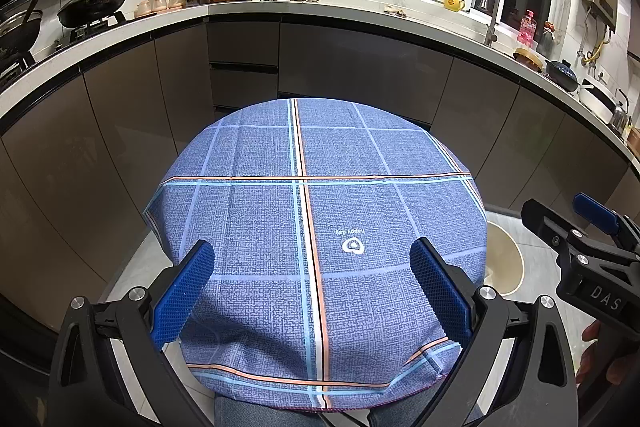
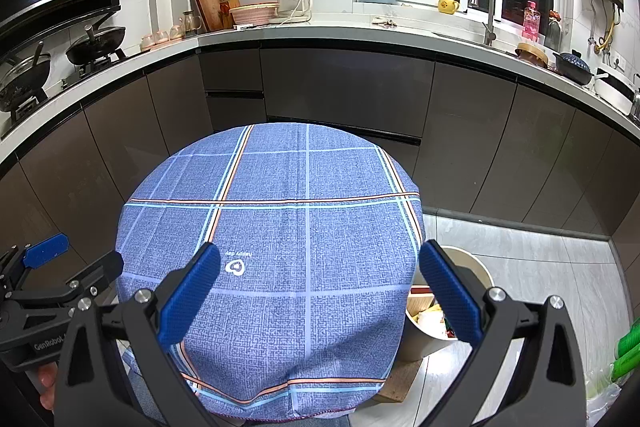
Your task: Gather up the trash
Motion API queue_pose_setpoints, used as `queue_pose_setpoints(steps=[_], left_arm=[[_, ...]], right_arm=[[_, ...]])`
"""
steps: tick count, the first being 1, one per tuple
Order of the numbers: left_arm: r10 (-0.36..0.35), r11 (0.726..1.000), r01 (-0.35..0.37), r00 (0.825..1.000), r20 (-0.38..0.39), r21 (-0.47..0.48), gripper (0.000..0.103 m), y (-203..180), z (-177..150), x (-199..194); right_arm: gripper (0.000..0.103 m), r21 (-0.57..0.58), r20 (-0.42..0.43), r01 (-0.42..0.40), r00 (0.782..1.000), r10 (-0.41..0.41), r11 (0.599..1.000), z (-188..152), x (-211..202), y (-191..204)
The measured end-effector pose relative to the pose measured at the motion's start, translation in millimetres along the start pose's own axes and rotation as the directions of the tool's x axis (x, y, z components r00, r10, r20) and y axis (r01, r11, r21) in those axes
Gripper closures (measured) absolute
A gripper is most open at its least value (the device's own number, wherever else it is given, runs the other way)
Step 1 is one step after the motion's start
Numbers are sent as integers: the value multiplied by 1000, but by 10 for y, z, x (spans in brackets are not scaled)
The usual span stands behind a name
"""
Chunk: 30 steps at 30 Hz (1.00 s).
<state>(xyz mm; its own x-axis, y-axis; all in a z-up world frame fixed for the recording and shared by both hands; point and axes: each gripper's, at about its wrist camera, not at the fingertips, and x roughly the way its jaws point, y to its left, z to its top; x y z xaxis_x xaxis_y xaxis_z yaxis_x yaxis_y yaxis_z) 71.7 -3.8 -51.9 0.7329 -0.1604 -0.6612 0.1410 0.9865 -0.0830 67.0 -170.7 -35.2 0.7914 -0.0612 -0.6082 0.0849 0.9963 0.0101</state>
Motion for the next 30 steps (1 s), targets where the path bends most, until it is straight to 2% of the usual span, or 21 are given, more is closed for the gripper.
queue_pose_setpoints(steps=[30], left_arm=[[-19, 1000, 19, 1000, 1, 21, 8, 13, 20, 66]], right_arm=[[3, 11, -2, 14, 1000, -14, 1000, -16, -20, 19]])
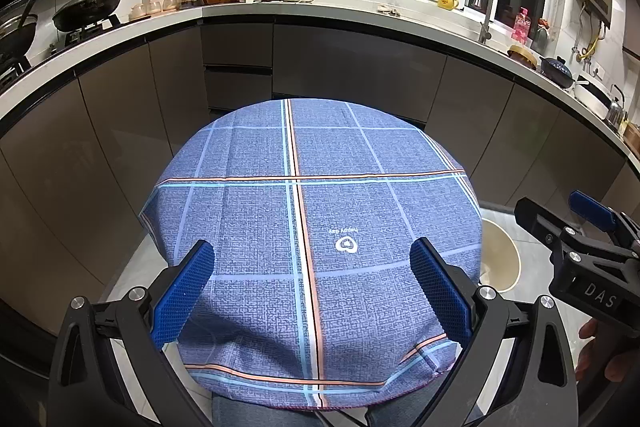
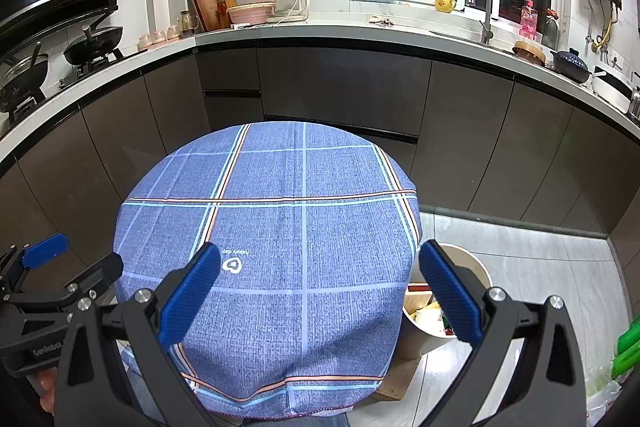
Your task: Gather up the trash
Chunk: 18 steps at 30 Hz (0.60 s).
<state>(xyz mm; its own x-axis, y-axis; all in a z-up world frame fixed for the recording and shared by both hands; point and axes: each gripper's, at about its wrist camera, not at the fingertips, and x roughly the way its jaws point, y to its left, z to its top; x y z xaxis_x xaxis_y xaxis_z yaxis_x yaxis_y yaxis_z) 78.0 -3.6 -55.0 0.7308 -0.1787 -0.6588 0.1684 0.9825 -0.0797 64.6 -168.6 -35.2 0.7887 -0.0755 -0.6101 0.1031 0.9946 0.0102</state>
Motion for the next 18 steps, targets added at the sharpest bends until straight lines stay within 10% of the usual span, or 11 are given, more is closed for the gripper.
queue_pose_setpoints(steps=[18], left_arm=[[-12, 1000, 12, 1000, 0, 16, 8, -11, -2, 29]], right_arm=[[3, 7, 0, 7, 1000, -7, 1000, -8, -7, 10]])
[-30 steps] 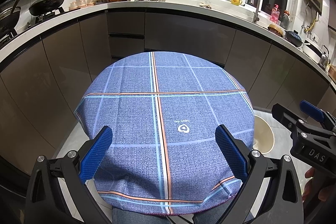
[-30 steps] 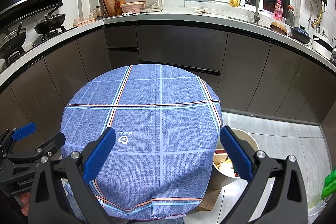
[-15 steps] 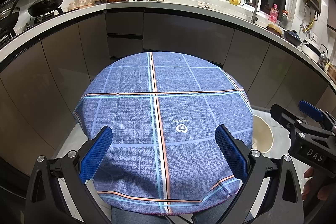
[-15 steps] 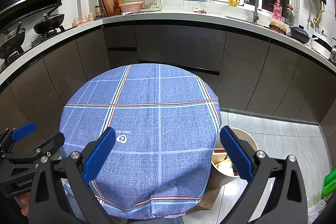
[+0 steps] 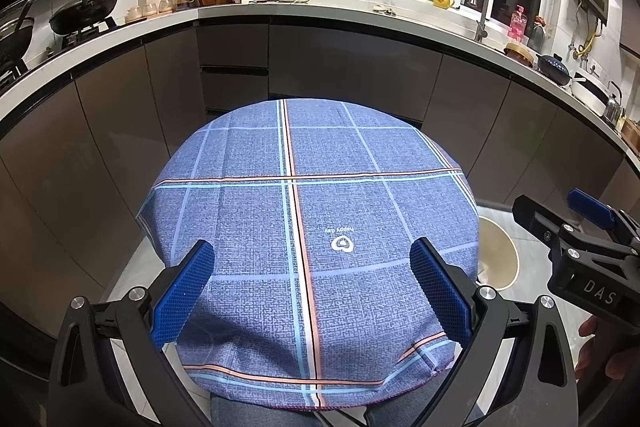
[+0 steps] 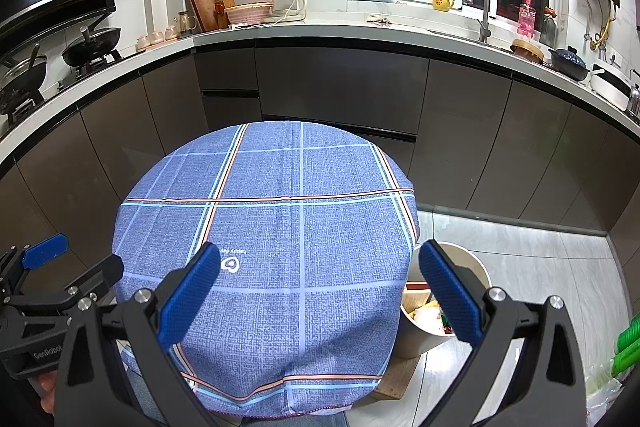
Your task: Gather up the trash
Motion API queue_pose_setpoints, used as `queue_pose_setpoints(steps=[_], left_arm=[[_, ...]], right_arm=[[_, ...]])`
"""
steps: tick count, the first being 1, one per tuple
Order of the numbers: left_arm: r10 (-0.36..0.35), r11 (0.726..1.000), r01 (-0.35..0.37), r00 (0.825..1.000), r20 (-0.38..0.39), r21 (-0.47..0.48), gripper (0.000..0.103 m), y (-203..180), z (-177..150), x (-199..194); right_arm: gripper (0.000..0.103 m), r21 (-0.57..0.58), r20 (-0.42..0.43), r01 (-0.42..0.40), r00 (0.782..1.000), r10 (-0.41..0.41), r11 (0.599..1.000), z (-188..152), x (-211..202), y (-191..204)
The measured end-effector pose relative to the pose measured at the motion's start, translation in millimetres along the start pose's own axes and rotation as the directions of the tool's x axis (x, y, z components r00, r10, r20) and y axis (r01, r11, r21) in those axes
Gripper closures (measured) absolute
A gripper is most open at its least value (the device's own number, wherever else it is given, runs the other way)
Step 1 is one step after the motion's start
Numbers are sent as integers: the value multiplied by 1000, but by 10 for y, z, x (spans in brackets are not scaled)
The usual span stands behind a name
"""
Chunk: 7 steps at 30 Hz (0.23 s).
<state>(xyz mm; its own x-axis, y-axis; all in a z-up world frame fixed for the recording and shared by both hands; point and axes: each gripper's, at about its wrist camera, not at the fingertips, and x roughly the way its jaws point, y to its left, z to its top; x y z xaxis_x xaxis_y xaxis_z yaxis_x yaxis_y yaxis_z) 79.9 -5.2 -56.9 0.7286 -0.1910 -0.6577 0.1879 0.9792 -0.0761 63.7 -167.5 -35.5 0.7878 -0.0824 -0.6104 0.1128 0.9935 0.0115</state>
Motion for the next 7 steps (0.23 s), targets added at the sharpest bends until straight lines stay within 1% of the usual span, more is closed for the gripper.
queue_pose_setpoints(steps=[7], left_arm=[[-2, 1000, 2, 1000, -2, 1, 9, 1, 7, 13]], right_arm=[[3, 3, -3, 1, 1000, -1, 1000, -5, -4, 7]])
